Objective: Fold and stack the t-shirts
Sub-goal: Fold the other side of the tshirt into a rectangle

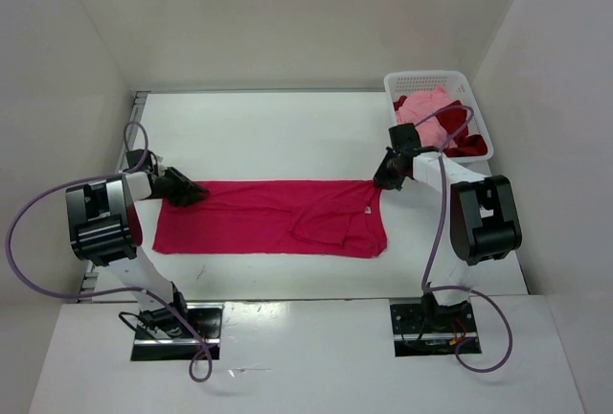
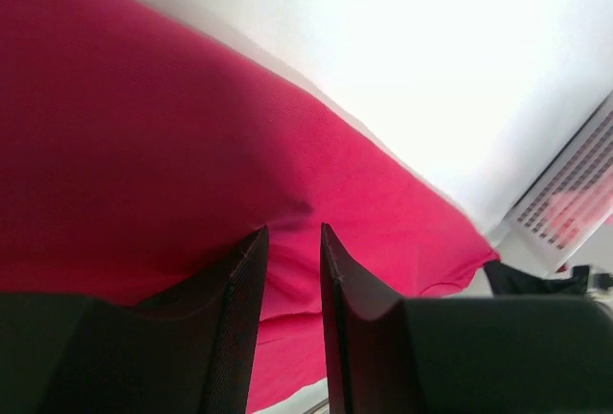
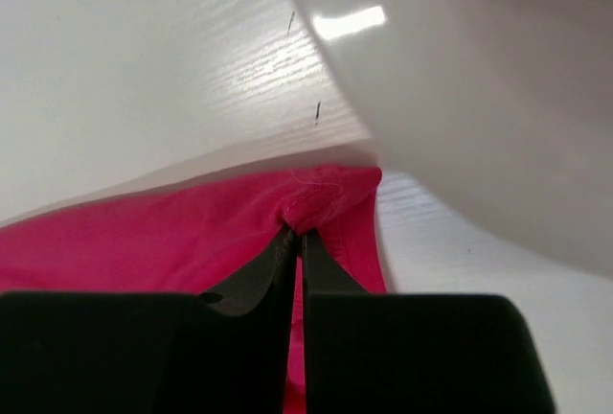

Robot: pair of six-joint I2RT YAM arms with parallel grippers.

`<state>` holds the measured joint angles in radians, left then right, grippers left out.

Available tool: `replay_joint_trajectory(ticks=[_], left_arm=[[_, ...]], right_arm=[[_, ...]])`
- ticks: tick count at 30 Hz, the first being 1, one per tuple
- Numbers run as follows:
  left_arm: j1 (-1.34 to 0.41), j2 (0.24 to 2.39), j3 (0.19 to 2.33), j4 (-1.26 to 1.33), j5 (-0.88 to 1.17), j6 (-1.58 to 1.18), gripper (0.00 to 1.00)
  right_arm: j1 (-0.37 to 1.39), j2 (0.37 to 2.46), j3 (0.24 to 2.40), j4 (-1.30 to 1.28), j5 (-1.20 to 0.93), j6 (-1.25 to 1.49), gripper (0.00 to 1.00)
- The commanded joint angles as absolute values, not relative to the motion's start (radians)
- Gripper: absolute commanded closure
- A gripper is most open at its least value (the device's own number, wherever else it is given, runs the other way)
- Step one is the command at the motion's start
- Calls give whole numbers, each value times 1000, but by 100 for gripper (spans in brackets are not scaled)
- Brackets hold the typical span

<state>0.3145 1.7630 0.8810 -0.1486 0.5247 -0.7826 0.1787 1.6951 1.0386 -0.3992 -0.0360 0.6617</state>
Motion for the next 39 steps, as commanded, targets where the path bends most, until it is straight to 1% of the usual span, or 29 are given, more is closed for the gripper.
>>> replay_joint_trajectory(ticks=[1,3,4,6,8,10,13,15,17,18,20,23,24,25,27,28,31,34,37,39], left_arm=[[351,1738,862,-153,472,-765,64],[362,1738,862,-153,485,-765,64],[362,1727,862,-153,494,-765,64],[362,1717,862,-153,506,-765,62],[362,1689,871,-163,518,-765,61],[350,1664,885,-187,534,-753,61],[315,1617,896,-198,534,-744,61],[267,1580,896,-207,525,-744,61],[214,1560,908,-221,491,-732,61],[149,1551,908,-233,480,-723,61],[86,1540,917,-233,457,-723,61],[-50,1520,917,-242,446,-742,61],[-86,1520,917,-253,434,-742,61],[-156,1520,917,-253,434,-742,61],[-222,1511,907,-274,422,-742,61],[-283,1511,896,-275,422,-742,61],[-391,1534,887,-275,422,-753,57],[-457,1561,887,-275,422,-764,54],[-477,1586,887,-253,411,-775,50],[-489,1614,887,-253,411,-775,50]], right_arm=[[143,1715,1086,-350,11,673,93],[143,1715,1086,-339,0,673,89],[143,1715,1086,-339,-11,673,76],[143,1715,1097,-339,-40,673,63],[143,1688,1110,-357,-52,673,53],[143,1655,1123,-399,-52,663,50],[170,1553,1092,-420,-64,676,49],[215,1474,1031,-420,-75,693,56],[270,1418,959,-420,-100,722,68],[291,1402,934,-420,-126,733,81],[371,1378,867,-420,-146,768,89],[467,1336,799,-410,-146,825,88],[477,1336,786,-399,-146,834,81],[477,1336,758,-399,-146,834,77],[488,1350,739,-362,-156,848,70],[488,1359,739,-353,-167,848,70],[502,1400,739,-353,-179,857,64],[551,1411,739,-353,-193,868,63],[574,1402,726,-353,-193,893,60],[586,1393,715,-353,-193,902,59]])
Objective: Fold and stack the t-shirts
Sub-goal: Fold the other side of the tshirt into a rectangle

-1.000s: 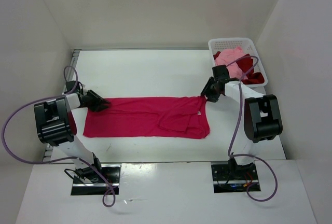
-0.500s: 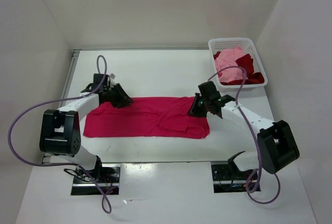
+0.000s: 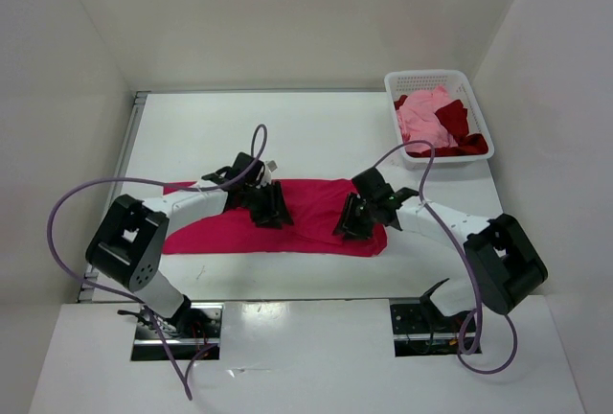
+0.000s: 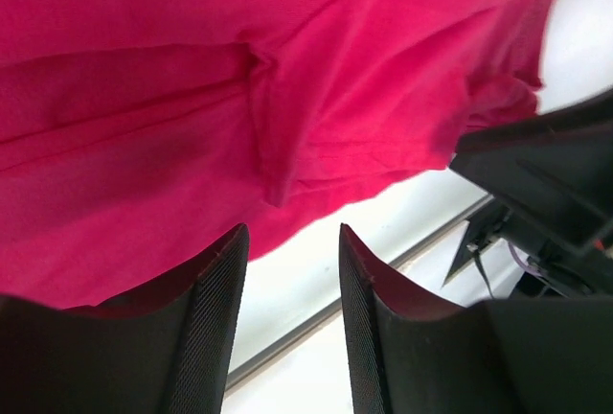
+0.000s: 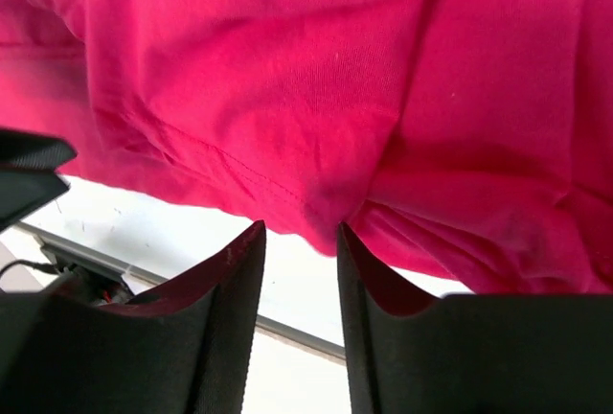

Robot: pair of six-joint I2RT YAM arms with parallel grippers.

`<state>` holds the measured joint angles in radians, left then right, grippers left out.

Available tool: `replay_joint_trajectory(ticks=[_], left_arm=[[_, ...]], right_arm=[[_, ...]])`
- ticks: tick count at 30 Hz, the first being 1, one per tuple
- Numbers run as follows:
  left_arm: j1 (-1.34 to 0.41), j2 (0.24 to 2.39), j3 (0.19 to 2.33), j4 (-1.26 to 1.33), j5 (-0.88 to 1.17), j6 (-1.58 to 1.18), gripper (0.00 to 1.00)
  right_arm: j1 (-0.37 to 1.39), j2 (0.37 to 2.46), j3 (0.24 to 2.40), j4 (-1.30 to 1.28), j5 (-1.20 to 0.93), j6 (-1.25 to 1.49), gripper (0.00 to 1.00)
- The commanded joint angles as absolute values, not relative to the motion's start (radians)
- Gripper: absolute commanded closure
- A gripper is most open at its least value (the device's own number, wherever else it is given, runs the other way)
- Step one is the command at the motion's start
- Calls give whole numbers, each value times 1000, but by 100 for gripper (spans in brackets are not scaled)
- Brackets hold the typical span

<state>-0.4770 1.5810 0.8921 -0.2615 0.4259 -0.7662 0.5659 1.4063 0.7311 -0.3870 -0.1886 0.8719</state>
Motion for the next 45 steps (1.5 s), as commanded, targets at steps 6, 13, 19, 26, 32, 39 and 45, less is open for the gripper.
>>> replay_joint_trajectory(ticks=[6,13,19,26,32,39,45], left_arm=[[-509,1666,919,-253,391,-775,48],[-531,1675,919,-222,411,-795,48],[-540,1695,919,-193,420,-827,48],[-540,1713,937,-166,411,-847,60],[-540,1713,948,-166,402,-865,81],[-540,1622,959,-228,411,-865,100],[-540,1568,939,-250,469,-874,100]], right_arm=[[597,1393,696,-373,-173,911,58],[597,1385,696,-394,-138,911,58],[597,1385,687,-394,-123,911,60],[597,1407,687,-385,-133,902,76],[597,1387,718,-407,-133,891,94],[597,1261,762,-521,-186,882,97],[597,1204,785,-591,-242,873,97]])
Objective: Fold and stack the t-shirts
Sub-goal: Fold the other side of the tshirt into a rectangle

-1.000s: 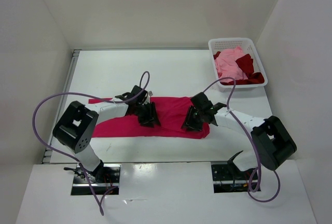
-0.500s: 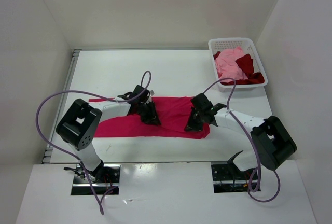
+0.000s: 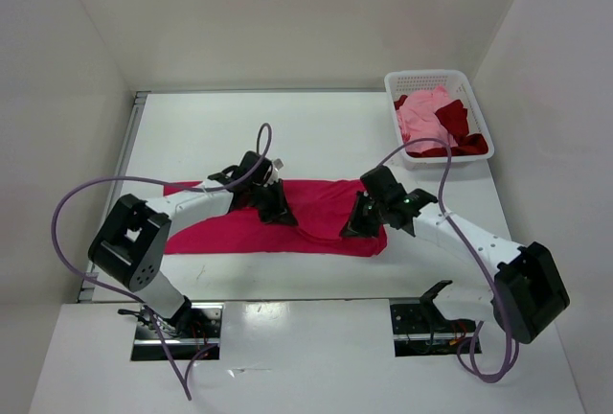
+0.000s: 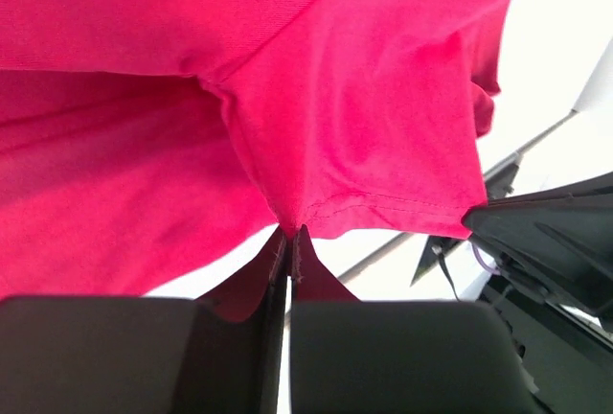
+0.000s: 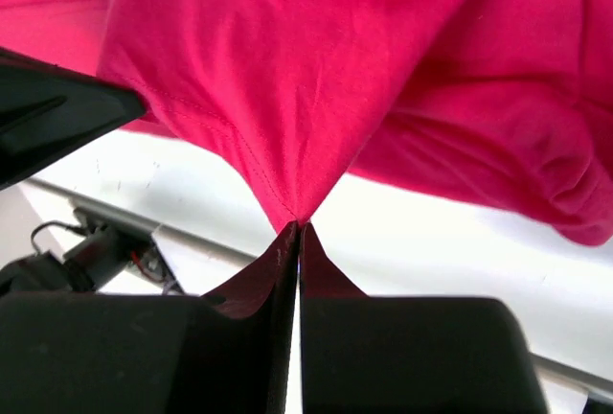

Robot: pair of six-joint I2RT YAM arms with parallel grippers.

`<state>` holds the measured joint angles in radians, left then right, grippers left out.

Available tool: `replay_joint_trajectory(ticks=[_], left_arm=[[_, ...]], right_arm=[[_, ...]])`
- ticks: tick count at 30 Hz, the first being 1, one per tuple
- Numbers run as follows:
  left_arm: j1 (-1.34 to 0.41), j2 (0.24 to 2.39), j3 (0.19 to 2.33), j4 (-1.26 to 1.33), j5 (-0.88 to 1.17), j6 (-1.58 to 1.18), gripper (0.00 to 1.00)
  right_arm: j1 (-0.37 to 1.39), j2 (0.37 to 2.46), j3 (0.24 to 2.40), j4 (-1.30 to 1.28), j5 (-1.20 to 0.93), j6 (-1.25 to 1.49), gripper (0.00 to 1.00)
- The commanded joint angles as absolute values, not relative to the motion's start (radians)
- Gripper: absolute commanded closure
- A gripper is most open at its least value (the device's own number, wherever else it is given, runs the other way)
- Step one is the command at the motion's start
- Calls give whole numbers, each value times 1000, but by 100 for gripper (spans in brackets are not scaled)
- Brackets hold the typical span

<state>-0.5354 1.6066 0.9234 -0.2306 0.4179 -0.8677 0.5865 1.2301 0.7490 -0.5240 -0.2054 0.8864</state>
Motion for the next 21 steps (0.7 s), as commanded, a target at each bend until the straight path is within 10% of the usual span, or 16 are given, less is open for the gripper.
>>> replay_joint_trajectory(ticks=[1,8,17,21], left_arm=[[-540,1568,930,-250,469,-874,100],[-540,1578,882,-261,469,-865,100],[-518,1618,900,-310,442,-807,62],[-508,1586,962,-368,417,-778,56]], right_arm=[[597,1195,772,-591,-253,873,97],[597,1167,687,-578,-287,882,94],[530,1210,796,-595,-195,804,65],[339,1267,844,-523,-215,718,75]])
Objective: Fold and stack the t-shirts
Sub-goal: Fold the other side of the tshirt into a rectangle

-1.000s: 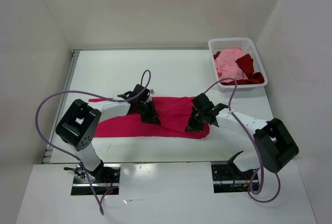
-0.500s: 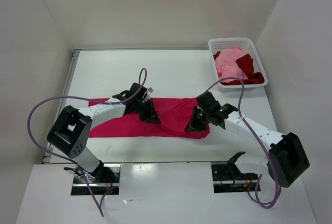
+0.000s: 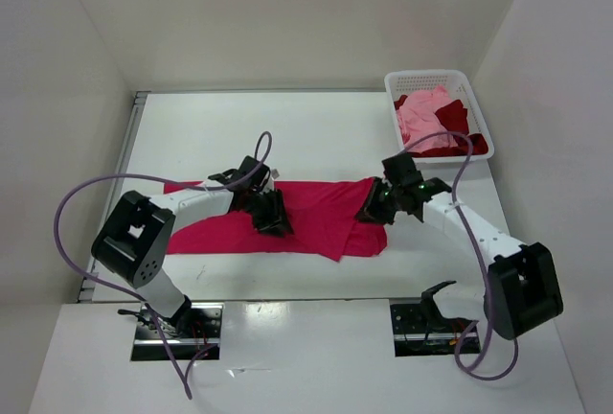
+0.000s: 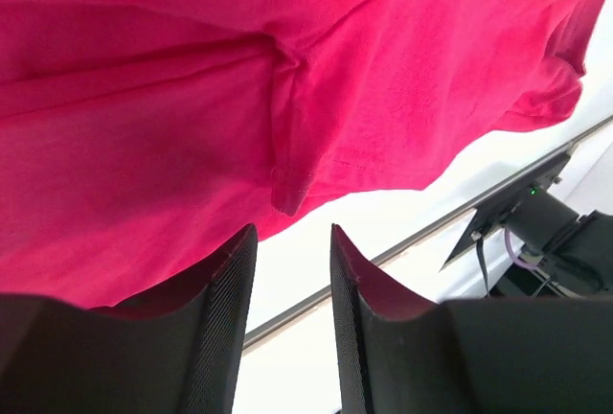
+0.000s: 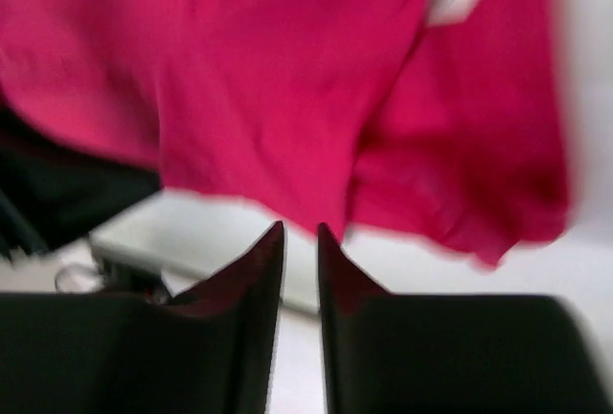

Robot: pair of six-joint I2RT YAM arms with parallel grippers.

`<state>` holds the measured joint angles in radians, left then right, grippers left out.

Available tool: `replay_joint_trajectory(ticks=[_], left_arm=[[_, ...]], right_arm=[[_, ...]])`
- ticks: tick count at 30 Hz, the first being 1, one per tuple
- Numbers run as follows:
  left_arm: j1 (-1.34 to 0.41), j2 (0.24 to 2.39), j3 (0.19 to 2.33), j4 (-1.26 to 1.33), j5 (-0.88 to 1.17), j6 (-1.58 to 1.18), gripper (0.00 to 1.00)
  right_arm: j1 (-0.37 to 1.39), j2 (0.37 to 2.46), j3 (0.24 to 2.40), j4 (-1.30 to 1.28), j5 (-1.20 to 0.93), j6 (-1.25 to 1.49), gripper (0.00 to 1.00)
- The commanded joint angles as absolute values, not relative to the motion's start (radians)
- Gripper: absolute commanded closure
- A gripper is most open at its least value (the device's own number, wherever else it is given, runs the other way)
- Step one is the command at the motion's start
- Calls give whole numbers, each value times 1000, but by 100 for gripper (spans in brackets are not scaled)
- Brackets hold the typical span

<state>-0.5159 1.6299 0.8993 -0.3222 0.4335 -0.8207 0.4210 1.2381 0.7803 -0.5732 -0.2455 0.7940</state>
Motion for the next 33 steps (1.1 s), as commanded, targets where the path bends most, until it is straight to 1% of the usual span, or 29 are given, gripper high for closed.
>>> replay_joint_trajectory(ticks=[1,2,3,5,6,7,8,9,10,12,16,17,20,21,23,24,25,27,28,29,30,33], left_arm=[[-499,1586,971,-377,407,-769,56],[-499,1577,971,-377,407,-769,56],[-474,1577,985,-377,397,-769,56],[-442,1577,999,-367,397,-758,56],[-407,1577,999,-354,397,-758,56],[-387,1577,999,-345,397,-749,55],[-364,1577,999,-333,397,-749,55],[-312,1589,999,-324,397,-739,55],[-286,1598,999,-308,406,-739,55],[-205,1630,999,-299,416,-712,55],[-80,1690,1009,-288,446,-683,55],[-60,1700,1009,-279,446,-674,55],[-2,1733,1009,-269,457,-664,55],[11,1743,1009,-268,472,-664,55],[44,1770,1009,-259,492,-664,55],[55,1770,997,-249,503,-664,55],[75,1784,997,-239,512,-664,55],[95,1795,974,-239,521,-664,55],[113,1804,974,-230,522,-664,55],[114,1804,965,-221,522,-664,55],[130,1813,965,-221,522,-664,55],[175,1822,942,-210,512,-675,55]], right_arm=[[304,1305,854,-484,-195,706,80],[304,1330,877,-462,-166,695,90],[293,1356,888,-442,-141,695,91],[293,1443,925,-401,-104,686,91],[293,1466,934,-384,-91,686,86],[293,1486,943,-352,-81,686,78],[284,1520,943,-339,-81,686,63],[284,1535,943,-330,-68,686,58],[284,1548,956,-321,-57,686,55],[275,1571,965,-321,-14,696,52],[249,1569,956,-330,27,696,52],[239,1569,956,-330,28,696,53],[239,1589,946,-307,6,684,53],[239,1620,946,-307,-3,684,55],[239,1650,960,-290,-41,675,55],[239,1666,978,-281,-51,675,57],[239,1678,979,-281,-60,675,63],[239,1690,989,-262,-72,675,68],[239,1690,989,-262,-72,675,75],[239,1690,999,-249,-72,684,78],[239,1690,999,-249,-63,684,87],[239,1671,1009,-249,-23,693,94]])
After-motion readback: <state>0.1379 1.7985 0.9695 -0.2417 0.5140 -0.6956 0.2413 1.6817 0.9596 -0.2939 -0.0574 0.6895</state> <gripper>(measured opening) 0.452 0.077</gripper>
